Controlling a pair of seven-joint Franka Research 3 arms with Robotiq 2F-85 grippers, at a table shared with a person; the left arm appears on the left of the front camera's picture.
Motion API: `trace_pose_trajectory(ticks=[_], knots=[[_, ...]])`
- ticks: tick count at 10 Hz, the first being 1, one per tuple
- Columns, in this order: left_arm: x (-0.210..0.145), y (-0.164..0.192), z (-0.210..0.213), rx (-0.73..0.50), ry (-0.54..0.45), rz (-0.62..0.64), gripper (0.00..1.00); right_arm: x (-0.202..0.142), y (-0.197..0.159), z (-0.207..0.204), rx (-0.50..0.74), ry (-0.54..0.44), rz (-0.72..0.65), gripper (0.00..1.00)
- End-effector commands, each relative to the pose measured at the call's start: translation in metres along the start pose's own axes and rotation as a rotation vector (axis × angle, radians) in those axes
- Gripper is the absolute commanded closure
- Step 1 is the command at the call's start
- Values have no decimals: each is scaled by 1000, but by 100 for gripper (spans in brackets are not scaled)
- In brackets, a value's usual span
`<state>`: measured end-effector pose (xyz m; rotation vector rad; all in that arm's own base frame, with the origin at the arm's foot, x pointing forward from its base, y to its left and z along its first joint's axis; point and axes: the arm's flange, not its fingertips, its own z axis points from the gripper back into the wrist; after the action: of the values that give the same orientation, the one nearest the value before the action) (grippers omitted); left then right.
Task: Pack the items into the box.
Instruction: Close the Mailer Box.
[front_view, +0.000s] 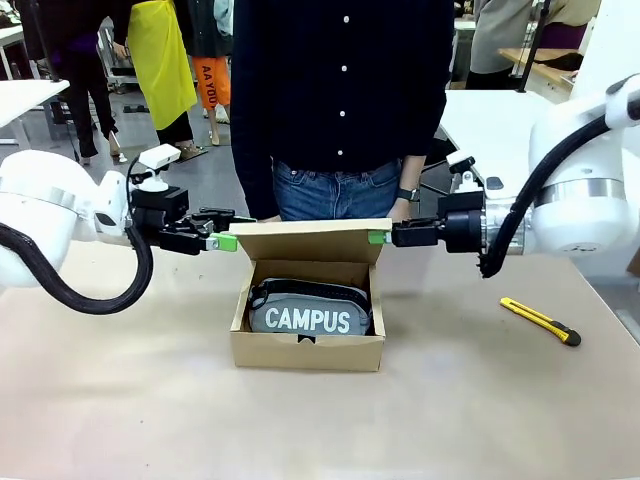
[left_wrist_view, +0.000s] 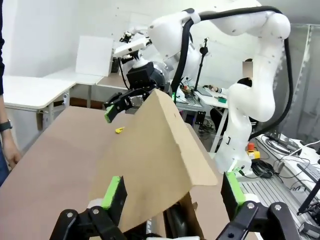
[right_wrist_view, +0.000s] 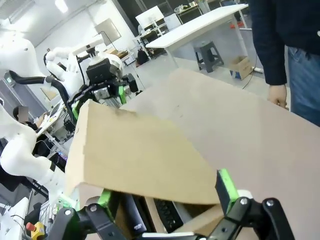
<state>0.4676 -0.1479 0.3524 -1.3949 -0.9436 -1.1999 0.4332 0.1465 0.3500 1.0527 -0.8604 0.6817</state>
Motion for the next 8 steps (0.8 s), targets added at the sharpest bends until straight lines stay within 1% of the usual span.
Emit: trace_pose_trajectory(ticks=[1,2,3,4,5,6,7,8], knots=[[5,-12,17,13,-25,-44,0,-12,2,33,27,12,46,0],[8,-17,27,30,-44,-54,0,-19,2,52,26,27,36,0],[11,-23,40,54,-63,-65,0,-25,1,76,-20,-27,3,0],[13,-29,54,93,-83,-71,0,-25,0,93,-59,-116,-23,0],[16,-34,63,154,-123,-85,0,-20,2,99,-61,-178,-23,0],[19,-33,59,165,-176,-108,0,-14,3,90,-64,-204,-5,0],[19,-26,46,172,-174,-138,0,-6,3,70,-23,-194,30,0],[15,-17,31,156,-156,-151,0,-1,4,48,3,-148,63,0]])
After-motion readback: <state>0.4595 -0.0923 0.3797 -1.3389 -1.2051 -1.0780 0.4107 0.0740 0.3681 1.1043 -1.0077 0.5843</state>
